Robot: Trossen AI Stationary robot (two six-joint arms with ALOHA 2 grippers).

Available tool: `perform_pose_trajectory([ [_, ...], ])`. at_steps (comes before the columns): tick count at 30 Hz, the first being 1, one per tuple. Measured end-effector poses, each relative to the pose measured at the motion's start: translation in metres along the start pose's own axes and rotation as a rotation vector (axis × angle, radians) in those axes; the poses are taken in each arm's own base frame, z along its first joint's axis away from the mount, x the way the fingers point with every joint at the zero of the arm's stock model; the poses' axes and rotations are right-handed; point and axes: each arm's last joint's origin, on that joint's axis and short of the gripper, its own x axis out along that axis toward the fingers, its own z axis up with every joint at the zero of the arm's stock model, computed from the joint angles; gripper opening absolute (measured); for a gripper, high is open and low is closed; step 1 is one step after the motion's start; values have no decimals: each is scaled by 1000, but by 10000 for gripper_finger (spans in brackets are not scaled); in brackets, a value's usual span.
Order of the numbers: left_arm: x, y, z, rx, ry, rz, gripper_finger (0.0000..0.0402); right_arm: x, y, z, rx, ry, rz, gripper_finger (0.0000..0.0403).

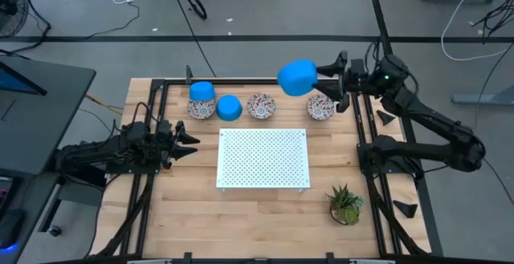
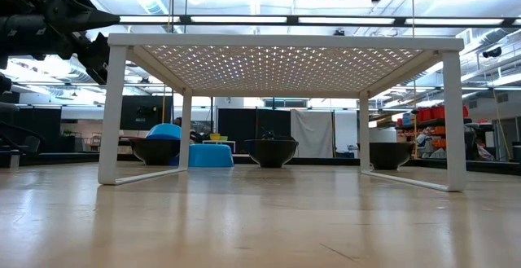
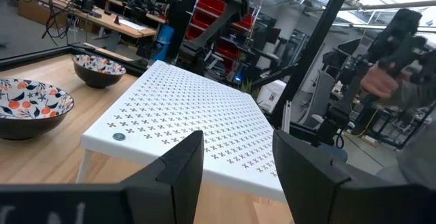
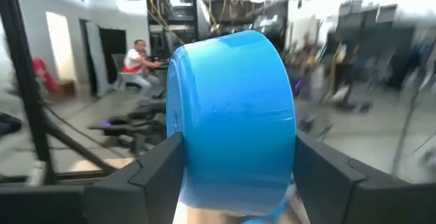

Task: Pick & Place Mini bowls
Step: Put the right blue bowl on the shelf

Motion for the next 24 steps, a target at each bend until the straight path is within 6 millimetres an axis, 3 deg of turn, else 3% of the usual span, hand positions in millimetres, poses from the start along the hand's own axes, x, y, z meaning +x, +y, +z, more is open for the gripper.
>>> perform_pose_trajectory([
  [7,0,0,0,0,0,0,181,4,14,21,-243,-65,-27,241],
  [16,0,0,1,-41,-19,24,181,15,26,18,-537,-47,-64,240],
  [24,-1,-2,11,-147,-153,41,181,28,34,11,-664,-34,-6,240],
])
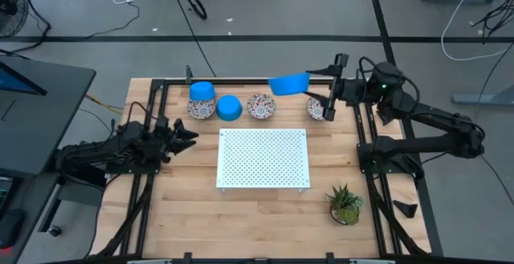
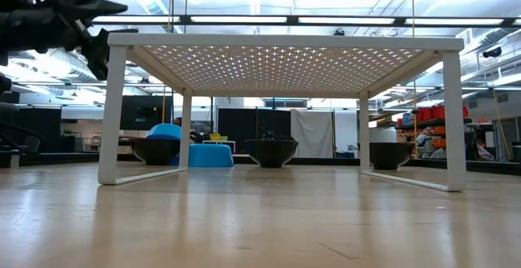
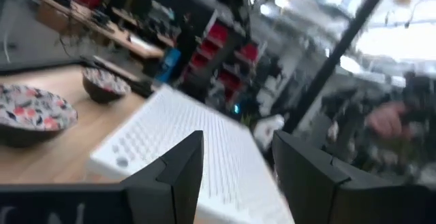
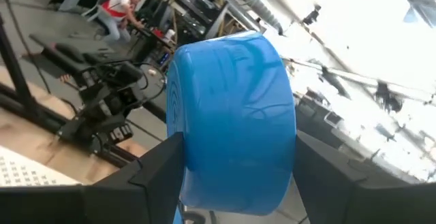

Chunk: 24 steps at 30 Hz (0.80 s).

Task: Pick & Place Mini bowls
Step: Put the right blue bowl on the shelf

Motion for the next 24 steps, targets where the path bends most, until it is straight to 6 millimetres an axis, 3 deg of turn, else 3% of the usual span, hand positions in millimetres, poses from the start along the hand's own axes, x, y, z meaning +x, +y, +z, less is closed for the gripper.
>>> perform_pose_trajectory([
  [12,-1,-10,21,-219,-189,-9,181,6,6,12,-96,-102,8,240],
  [18,6,-28,51,-136,-164,2,181,14,2,28,-90,-125,35,240],
  [24,28,-53,90,17,-109,-11,181,30,4,37,-74,-149,81,240],
])
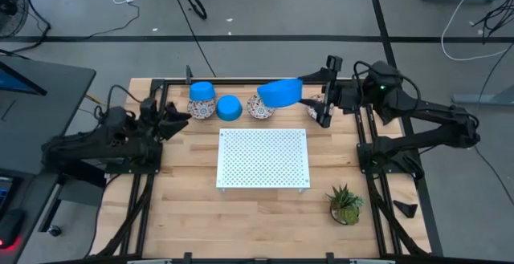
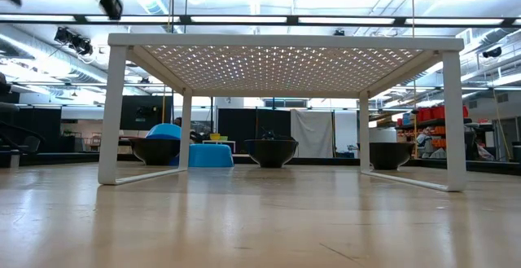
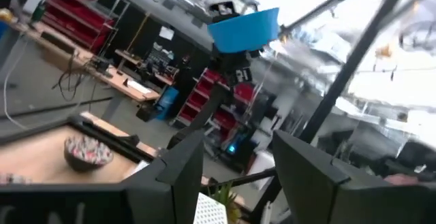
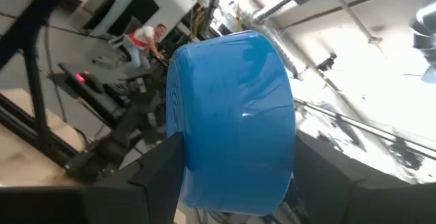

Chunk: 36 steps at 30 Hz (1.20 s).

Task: Pick & Place Mini bowls
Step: Put the right blue bowl on the shelf

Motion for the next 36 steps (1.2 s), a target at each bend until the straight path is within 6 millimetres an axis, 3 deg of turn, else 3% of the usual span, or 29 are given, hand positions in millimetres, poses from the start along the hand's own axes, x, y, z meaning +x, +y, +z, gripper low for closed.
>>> perform_pose_trajectory([
  [10,69,-38,59,264,108,-151,181,28,11,14,121,-63,90,242],
  [19,127,-58,87,455,284,-258,181,42,28,20,225,-81,165,243],
  [28,175,-65,85,540,360,-357,181,44,33,22,269,-84,187,243],
  [36,201,-66,69,536,405,-394,181,44,34,21,288,-75,194,243],
])
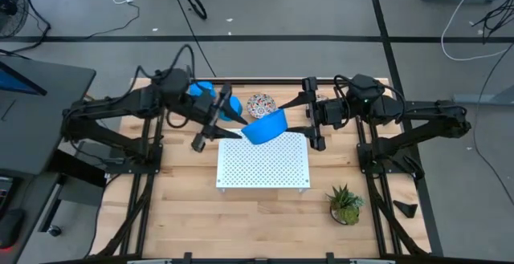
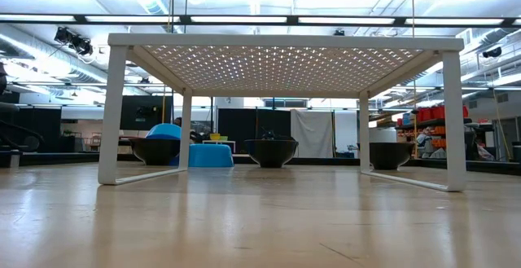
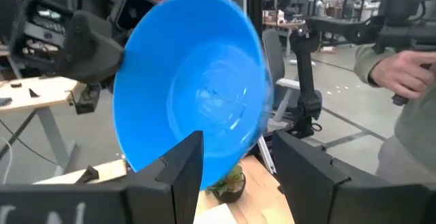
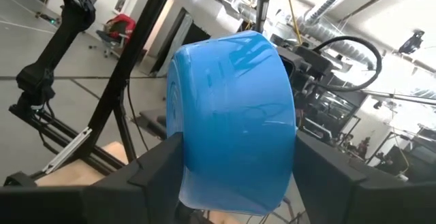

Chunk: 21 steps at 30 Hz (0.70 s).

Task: Pick & Place Mini bowls
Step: Put the right blue bowl on the shelf

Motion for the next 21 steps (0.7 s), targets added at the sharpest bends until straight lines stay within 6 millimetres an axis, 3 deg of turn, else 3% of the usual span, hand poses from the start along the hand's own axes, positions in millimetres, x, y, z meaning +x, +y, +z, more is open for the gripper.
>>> perform_pose_trajectory([
  [8,18,-5,-1,109,4,-46,170,0,1,-2,8,23,12,243],
  [18,22,-8,-3,147,1,-69,20,0,1,-3,14,24,15,243],
  [21,22,-9,-3,143,2,-76,11,0,1,-3,16,25,14,245],
])
